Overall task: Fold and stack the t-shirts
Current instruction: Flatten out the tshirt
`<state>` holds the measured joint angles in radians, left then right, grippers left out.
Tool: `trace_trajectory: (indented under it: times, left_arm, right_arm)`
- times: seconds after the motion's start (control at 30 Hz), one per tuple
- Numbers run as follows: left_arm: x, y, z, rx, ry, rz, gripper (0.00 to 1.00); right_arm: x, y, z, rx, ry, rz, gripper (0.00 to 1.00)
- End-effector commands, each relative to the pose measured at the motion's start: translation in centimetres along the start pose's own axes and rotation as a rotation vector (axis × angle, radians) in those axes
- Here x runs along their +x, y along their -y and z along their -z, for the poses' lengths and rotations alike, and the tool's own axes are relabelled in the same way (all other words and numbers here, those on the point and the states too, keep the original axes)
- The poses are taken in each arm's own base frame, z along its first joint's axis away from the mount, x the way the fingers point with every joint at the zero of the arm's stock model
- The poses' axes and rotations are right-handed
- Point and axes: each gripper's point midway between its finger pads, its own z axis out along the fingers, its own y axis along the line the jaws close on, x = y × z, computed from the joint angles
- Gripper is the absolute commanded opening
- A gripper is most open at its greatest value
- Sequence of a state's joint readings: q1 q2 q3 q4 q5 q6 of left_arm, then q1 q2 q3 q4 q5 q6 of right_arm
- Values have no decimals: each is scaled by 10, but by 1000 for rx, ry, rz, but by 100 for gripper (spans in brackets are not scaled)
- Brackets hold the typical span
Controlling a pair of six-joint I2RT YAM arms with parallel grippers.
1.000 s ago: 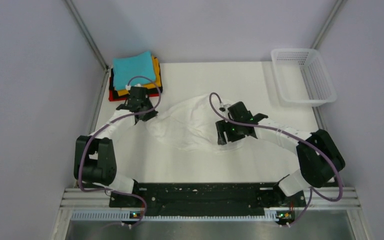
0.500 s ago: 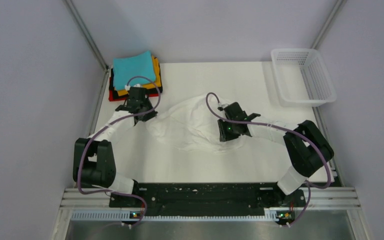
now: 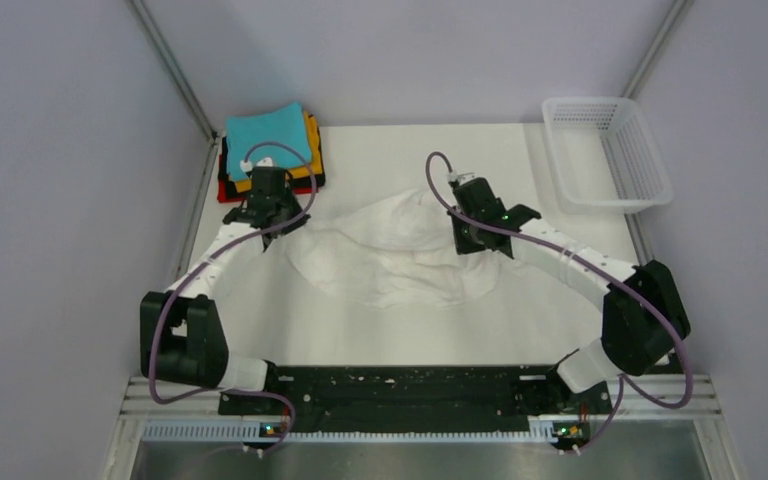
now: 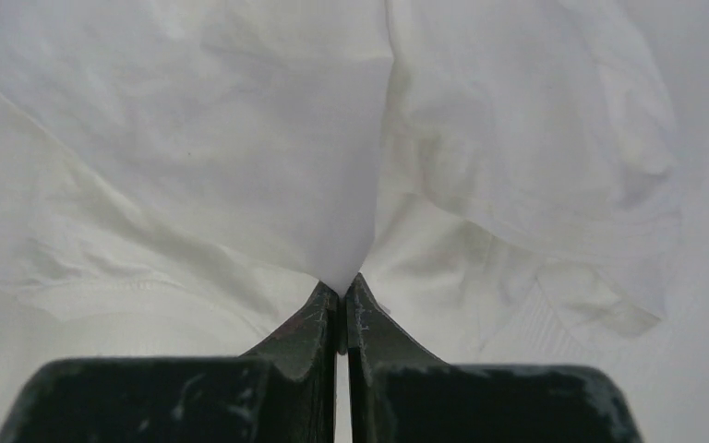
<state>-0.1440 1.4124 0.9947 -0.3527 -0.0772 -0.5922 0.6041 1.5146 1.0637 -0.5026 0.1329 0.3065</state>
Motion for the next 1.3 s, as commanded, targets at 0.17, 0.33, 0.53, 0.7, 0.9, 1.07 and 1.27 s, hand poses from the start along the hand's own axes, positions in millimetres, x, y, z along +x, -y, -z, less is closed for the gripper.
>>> trace_trajectory:
  times: [0.17,0.33,0.53,0.7,0.9,1.07,1.27]
  left_arm:
    - [-45,19,22,60,158,-28,0]
    - [-81,55,14,182,255,-55,0]
    - [-215,139,33,292,479,-138,0]
    - [-326,206,124,436,772,-194,0]
    - [-354,233,218,588,964,-256,0]
    - [-315,198,225,510,914,-289,0]
    - [-136,125,134,383,569,-308,0]
  right_arm:
    - [-23,45,29,147,38,4,0]
    - [-86,77,38,185,178,-13,0]
    - [-252,119,95,288,489,114,0]
    - [-355,138,189,449,741,213,0]
    - [-385,134,278,512,950,320,0]
    - [-324,137,255,516,836,447,0]
    - [-183,120,184,332,588,417,1]
